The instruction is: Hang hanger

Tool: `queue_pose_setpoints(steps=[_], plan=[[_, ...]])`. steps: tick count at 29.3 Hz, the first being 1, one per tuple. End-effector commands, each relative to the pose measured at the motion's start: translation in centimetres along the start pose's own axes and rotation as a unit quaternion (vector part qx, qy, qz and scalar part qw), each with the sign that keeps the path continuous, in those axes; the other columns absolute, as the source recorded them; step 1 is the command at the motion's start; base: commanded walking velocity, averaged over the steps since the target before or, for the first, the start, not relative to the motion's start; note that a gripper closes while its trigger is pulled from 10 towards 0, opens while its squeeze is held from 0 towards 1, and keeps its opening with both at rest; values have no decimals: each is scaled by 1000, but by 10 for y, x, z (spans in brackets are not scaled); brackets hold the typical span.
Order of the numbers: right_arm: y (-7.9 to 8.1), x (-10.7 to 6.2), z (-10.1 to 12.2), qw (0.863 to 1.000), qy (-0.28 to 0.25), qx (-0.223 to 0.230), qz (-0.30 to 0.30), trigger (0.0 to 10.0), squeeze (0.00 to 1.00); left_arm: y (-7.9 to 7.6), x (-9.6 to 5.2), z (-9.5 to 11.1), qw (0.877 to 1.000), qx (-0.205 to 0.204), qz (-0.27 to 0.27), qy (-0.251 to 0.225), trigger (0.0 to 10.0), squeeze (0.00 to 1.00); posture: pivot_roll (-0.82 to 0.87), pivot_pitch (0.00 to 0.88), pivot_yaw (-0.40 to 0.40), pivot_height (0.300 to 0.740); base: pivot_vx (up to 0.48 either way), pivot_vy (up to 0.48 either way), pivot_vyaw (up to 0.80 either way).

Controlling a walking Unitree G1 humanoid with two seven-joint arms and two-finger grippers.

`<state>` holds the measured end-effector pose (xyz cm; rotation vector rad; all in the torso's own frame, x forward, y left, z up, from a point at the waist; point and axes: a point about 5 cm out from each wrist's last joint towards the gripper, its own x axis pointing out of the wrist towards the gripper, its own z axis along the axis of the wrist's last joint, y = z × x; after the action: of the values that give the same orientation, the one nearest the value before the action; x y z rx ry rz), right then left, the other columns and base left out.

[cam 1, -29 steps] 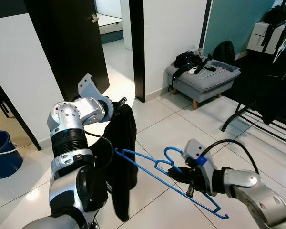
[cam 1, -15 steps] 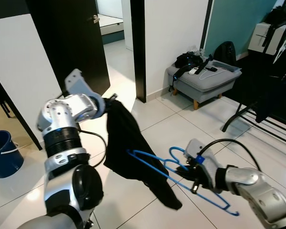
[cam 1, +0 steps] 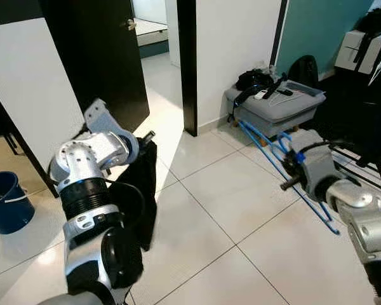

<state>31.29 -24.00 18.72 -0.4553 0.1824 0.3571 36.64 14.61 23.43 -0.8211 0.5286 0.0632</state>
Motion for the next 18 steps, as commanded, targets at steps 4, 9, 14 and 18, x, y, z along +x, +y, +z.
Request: queue_pose_setpoints(steps=[4,9,14,18], plan=[[63,-8,12,970,-39,52,234,10000,0,3,1,3,999,-27,7,-43,10000,0,-63,0,79,736,0,0,0],[97,-33,7,923,-17,46,383,10000,0,21,2,11,990,-27,83,-110,10000,0,-61,0,79,736,0,0,0],[97,-44,-1,911,17,41,409,10000,0,40,0,22,976,-52,140,-161,10000,0,-64,0,81,736,0,0,0],[97,-48,-2,908,25,44,417,10000,0,41,-1,24,971,-66,148,-175,10000,0,-73,0,85,736,0,0,0]])
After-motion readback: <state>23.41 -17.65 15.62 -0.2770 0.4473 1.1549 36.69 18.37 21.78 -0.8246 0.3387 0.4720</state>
